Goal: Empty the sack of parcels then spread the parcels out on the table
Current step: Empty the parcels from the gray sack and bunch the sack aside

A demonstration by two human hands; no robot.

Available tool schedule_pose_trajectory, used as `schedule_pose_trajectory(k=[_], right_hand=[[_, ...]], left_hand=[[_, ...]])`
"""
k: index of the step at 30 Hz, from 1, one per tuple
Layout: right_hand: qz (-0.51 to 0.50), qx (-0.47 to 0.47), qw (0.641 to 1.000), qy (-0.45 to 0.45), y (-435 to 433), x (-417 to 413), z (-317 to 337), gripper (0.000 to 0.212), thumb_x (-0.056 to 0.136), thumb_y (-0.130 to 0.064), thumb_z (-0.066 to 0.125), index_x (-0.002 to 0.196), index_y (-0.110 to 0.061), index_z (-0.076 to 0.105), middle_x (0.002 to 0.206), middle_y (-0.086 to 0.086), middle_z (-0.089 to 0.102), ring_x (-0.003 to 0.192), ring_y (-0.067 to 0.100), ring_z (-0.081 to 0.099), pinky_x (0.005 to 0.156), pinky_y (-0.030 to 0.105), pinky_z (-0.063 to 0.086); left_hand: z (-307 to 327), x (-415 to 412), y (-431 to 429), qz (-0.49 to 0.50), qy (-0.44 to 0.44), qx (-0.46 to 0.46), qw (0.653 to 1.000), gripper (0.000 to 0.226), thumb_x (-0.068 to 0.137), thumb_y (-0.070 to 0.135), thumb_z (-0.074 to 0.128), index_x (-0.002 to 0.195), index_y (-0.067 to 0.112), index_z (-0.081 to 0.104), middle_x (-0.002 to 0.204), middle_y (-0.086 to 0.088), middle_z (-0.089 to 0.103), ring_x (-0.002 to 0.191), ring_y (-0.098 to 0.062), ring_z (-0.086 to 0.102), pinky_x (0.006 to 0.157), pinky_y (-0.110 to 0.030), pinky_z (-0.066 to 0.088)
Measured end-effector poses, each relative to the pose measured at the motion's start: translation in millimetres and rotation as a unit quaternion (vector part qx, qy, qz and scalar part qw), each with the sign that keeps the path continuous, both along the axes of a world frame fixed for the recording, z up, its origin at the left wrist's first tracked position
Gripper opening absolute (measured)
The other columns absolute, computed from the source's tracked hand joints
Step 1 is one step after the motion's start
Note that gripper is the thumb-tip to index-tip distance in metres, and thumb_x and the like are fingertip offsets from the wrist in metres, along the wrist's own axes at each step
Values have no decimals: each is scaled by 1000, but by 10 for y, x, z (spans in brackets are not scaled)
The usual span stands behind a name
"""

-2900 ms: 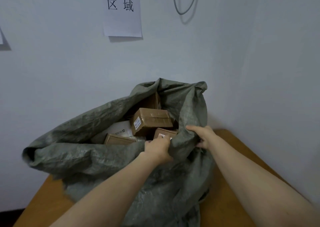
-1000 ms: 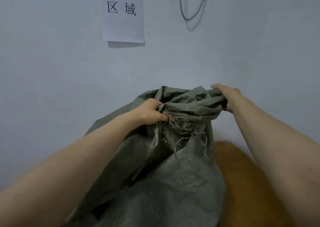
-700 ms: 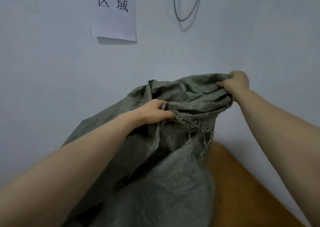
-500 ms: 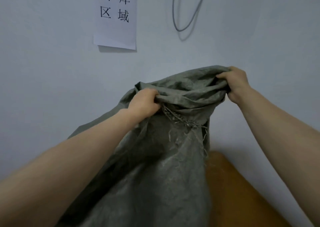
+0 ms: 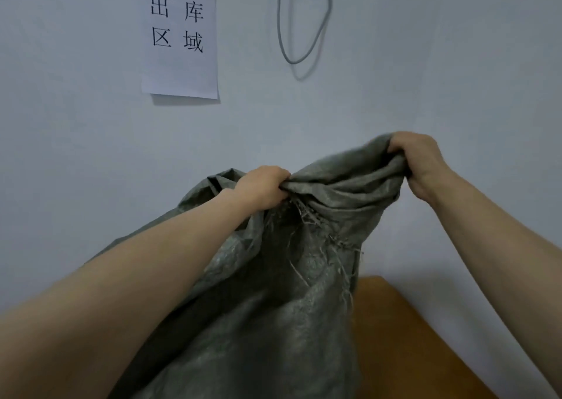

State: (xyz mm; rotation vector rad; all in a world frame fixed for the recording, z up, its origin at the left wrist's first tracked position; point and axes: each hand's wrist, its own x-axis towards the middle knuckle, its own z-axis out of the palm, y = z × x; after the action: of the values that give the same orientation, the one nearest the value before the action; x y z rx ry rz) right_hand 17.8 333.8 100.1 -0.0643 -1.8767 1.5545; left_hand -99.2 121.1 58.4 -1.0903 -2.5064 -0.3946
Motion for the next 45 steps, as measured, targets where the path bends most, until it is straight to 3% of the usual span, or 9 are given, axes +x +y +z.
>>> schedule_pose_trajectory(k=[4, 8, 13, 15, 19, 26, 36, 41, 45], right_hand=[[-31, 239, 970, -29, -312, -79, -58, 92, 66, -45, 82, 142, -27, 32, 135, 0, 41, 122, 13, 43, 103, 31, 37], [-41, 523, 837, -154, -638, -338, -251, 149, 36, -75, 76, 141, -45, -26, 158, -4, -20, 147, 27, -5, 112, 64, 8], [-34, 520, 841, -141, -811, -730, -385, 104, 65, -30, 78, 150, -31, 16, 140, 2, 49, 126, 27, 48, 101, 47, 41], [-49, 487, 866, -103, -770, -795, -404, 66, 71, -17, 69, 133, -29, 50, 126, 0, 61, 116, 24, 55, 94, 40, 47], [-82, 384, 915, -94, -577, -883, -439, 33, 73, -20, 66, 106, -25, 69, 107, 2, 70, 102, 24, 62, 87, 36, 51], [-1, 356, 931, -78, -437, -834, -462, 11, 73, 0, 69, 83, -6, 71, 78, 5, 66, 75, 17, 57, 64, 22, 44], [197, 405, 889, -84, -327, -470, -423, 36, 68, 12, 75, 70, -24, 76, 81, -18, 68, 79, 0, 63, 77, 12, 47], [164, 359, 914, -92, -181, -460, -434, 43, 65, 18, 74, 64, -26, 72, 86, -5, 69, 77, 6, 63, 74, 12, 49], [85, 275, 950, -118, -107, -454, -389, 36, 64, 18, 72, 85, -12, 72, 75, 1, 68, 57, -3, 60, 62, 12, 50]], left_hand=[[107, -30, 15, 12, -17, 81, 996, 16, 87, 15, 57, 96, 5, 66, 97, -14, 64, 97, -32, 58, 73, -31, 39], [211, 48, 58, -6, -16, 115, 993, 10, 80, 11, 60, 79, 4, 67, 71, -11, 63, 73, -28, 56, 63, -29, 39], [177, 78, -51, -26, -97, 170, 980, 9, 75, 15, 68, 73, 10, 61, 61, -6, 51, 69, -22, 50, 61, -28, 36], [100, 101, -145, -42, -181, 197, 963, 53, 68, 26, 79, 116, 14, 61, 102, -10, 63, 100, -22, 59, 83, -28, 44], [-328, 209, -340, 84, -85, 19, 993, 135, 64, 43, 82, 147, 18, -21, 155, -10, 3, 144, -29, 10, 113, -51, 25], [-526, 71, -511, 61, -59, 125, 988, 30, 88, 17, 57, 118, 12, 58, 115, -12, 63, 109, -29, 58, 85, -32, 44], [-67, -416, -478, 130, -80, -189, 970, 151, 47, 71, 77, 143, 28, -31, 159, -6, -14, 146, -26, -15, 113, -57, -14], [16, -406, -450, 74, -167, -169, 968, 113, 56, 53, 84, 148, 24, 26, 142, 5, 47, 131, -21, 44, 113, -41, 29], [112, -420, -568, 61, -144, -74, 985, 27, 71, 37, 80, 70, 15, 65, 68, 1, 61, 74, -18, 57, 64, -27, 47]])
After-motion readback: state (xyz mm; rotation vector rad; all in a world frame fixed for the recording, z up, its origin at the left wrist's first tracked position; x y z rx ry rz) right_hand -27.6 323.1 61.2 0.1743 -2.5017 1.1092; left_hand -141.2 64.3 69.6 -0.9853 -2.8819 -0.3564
